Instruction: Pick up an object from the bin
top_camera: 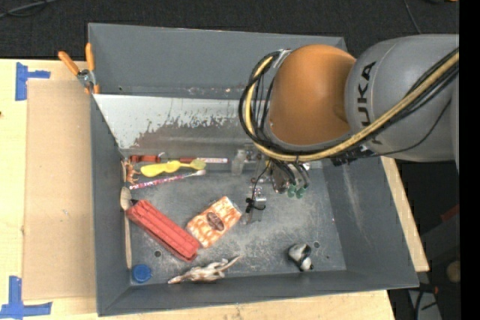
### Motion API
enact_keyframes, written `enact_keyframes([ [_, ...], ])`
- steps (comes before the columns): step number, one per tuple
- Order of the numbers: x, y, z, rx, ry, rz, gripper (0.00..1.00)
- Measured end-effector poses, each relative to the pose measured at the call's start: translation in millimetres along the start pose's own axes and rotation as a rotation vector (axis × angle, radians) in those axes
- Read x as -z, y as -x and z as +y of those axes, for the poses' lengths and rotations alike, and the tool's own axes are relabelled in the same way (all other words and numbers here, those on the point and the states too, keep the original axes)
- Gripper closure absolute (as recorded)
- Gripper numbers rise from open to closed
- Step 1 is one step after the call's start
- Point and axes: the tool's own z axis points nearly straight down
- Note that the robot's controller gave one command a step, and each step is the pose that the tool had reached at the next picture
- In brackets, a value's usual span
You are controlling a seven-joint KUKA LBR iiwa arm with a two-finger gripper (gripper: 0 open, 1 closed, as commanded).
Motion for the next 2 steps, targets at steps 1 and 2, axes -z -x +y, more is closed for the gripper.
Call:
enact_keyframes([
  [1,4.7,1.6,-0.4,-0.002,0.001,-0.008,0.00],
  [2,-49.9,-29.3,-3.1,-0.124,0.001,-0.007,0.00],
])
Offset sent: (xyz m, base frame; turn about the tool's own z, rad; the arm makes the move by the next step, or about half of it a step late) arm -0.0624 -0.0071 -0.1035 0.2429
